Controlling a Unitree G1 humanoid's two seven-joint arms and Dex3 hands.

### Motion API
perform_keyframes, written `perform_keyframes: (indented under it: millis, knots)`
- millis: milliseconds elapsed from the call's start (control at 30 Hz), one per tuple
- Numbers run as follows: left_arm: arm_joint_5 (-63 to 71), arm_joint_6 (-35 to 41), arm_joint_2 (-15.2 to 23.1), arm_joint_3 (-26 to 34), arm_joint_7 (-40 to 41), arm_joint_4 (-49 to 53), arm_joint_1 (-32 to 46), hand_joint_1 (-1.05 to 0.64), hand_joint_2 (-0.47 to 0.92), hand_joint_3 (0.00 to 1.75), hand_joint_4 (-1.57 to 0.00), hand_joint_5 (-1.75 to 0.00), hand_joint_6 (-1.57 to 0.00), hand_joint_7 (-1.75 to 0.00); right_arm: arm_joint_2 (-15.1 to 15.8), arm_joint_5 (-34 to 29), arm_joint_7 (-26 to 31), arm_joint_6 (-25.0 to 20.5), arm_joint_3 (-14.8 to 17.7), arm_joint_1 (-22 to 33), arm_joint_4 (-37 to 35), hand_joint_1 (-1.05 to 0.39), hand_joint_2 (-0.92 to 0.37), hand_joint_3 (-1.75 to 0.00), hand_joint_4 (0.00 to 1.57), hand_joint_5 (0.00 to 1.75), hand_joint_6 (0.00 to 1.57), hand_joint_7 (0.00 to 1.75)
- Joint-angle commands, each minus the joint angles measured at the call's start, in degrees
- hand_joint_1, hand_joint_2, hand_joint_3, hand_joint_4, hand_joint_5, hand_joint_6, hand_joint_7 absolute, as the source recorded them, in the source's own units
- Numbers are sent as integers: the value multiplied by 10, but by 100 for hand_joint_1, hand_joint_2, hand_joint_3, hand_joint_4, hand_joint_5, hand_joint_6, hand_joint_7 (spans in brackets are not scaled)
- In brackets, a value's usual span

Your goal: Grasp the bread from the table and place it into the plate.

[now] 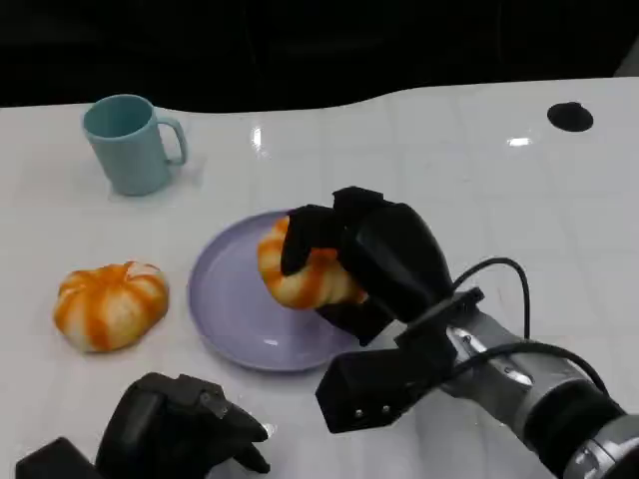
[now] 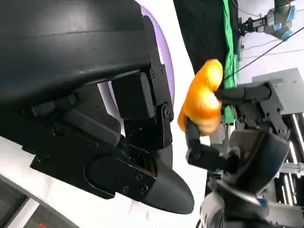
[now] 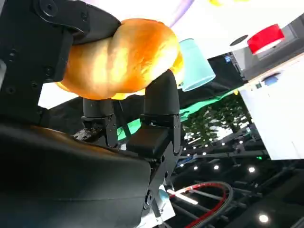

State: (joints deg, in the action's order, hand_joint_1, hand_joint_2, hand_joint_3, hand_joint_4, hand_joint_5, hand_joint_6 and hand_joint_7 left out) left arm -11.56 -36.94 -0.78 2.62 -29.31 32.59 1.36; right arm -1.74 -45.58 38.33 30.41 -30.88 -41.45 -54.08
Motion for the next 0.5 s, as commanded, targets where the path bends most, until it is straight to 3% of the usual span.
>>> perform_keyframes:
  millis: [33,100,133,200,233,333,500]
  knots:
    - [-2,9,5,0,7,-11,4,-105,89,0,-145,-63,-157,-23,-2,-4,4,-19,-10,-24,-24,-13,-38,-107,91,152,90,93]
    - [-1,7,5,0,8,-10,4,-105,89,0,-145,-63,-157,-23,2,-8,-8,-36,-17,-26,-21,-17,-47,-89,84,132,94,55]
    - [0,6,5,0,8,-9,3,-105,89,0,-145,-63,-157,-23,4,-11,-10,-43,-20,-26,-19,-19,-48,-81,79,107,93,35]
    - [0,7,6,0,8,-9,3,-105,89,0,-145,-63,-157,-23,9,-14,-21,-53,-25,-25,-15,-20,-50,-74,77,85,92,20]
    - [0,9,6,0,9,-10,3,-105,89,0,-145,-63,-157,-23,14,-16,-34,-57,-28,-24,-12,-23,-54,-68,63,65,83,11]
    - [-2,11,7,0,8,-10,2,-105,89,0,-145,-63,-157,-23,33,-19,-79,-62,-38,-22,6,-28,-63,-52,43,34,69,1]
    - [-2,8,8,1,8,-6,0,-105,89,0,-145,-62,-157,-23,64,-12,-162,-75,-37,-1,64,-35,-81,-20,17,30,50,0]
